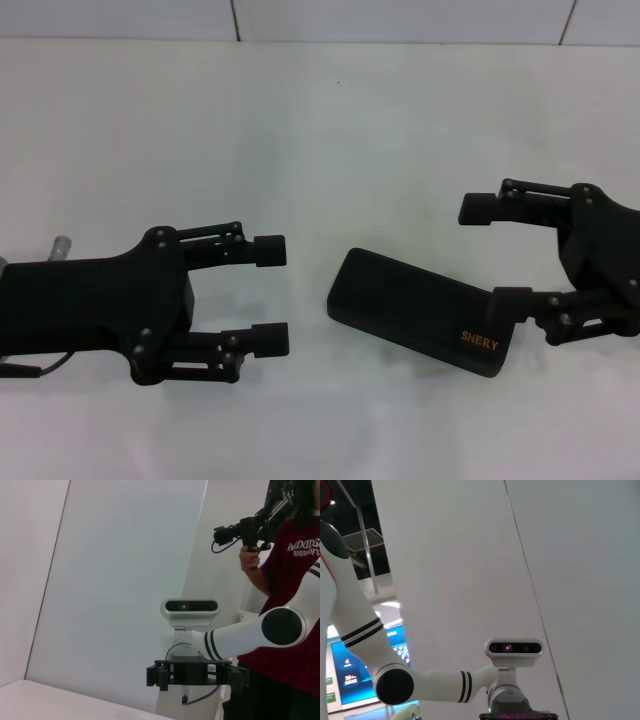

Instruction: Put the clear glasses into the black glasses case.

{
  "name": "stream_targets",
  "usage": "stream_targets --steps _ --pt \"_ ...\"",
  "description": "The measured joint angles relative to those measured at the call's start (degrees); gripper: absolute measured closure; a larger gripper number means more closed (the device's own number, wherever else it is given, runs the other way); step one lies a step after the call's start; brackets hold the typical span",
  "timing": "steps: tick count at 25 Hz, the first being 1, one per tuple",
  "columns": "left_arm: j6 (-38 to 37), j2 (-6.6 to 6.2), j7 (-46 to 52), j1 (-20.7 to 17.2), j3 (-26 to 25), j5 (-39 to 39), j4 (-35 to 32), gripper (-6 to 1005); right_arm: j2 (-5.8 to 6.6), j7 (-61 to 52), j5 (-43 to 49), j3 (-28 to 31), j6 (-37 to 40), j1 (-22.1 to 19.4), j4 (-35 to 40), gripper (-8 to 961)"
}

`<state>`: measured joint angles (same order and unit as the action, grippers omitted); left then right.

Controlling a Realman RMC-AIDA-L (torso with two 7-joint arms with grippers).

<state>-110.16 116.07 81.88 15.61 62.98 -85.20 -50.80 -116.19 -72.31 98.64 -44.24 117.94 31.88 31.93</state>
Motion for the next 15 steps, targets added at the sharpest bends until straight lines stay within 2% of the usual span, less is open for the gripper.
stream_targets --steps 8,15 --pt "0.0 -0.39 0.2 -0.8 0.0 0.4 0.0 206 0.0 0.1 -2.7 -3.8 -0.8 0.4 0.0 86" --pt "-0.1 -0.42 0.2 -1.2 -0.7 0.4 0.0 206 0.0 0.1 -3.0 -4.1 -0.9 0.6 0.0 86"
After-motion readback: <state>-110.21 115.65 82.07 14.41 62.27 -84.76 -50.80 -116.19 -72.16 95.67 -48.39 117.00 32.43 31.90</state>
